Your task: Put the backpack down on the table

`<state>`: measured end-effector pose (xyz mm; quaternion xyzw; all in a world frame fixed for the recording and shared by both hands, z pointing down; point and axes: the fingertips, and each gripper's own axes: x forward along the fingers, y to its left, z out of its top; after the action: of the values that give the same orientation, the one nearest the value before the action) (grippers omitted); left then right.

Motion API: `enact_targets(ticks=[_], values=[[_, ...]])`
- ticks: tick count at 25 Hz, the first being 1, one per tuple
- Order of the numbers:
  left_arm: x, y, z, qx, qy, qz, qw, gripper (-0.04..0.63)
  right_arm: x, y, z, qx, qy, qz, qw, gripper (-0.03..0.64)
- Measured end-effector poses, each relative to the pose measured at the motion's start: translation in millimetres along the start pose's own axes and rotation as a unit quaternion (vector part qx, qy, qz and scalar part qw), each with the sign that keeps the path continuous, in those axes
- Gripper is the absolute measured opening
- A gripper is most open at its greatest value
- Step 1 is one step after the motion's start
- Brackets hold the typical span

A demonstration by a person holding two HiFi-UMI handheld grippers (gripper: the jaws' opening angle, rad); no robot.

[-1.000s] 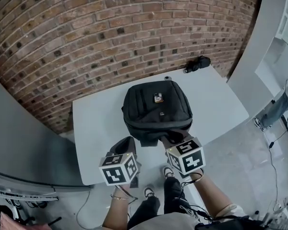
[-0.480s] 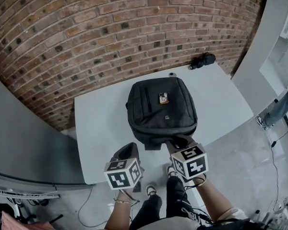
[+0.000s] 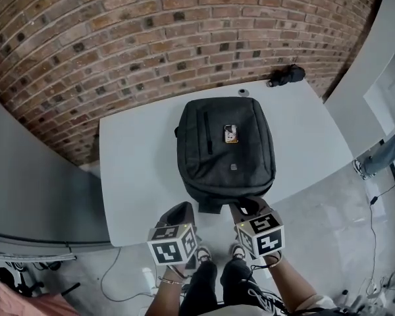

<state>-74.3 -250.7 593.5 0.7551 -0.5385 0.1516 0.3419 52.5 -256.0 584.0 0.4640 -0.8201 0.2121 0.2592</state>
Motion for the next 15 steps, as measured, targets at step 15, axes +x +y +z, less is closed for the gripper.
enact_targets(ticks=[15], values=[[8.0,-4.4,-68.7,-0.014,0.03,0.043,0.9985,0.012,23.5,2.0,-52.9,0.003,0.007,0.026,1.0,0.054]])
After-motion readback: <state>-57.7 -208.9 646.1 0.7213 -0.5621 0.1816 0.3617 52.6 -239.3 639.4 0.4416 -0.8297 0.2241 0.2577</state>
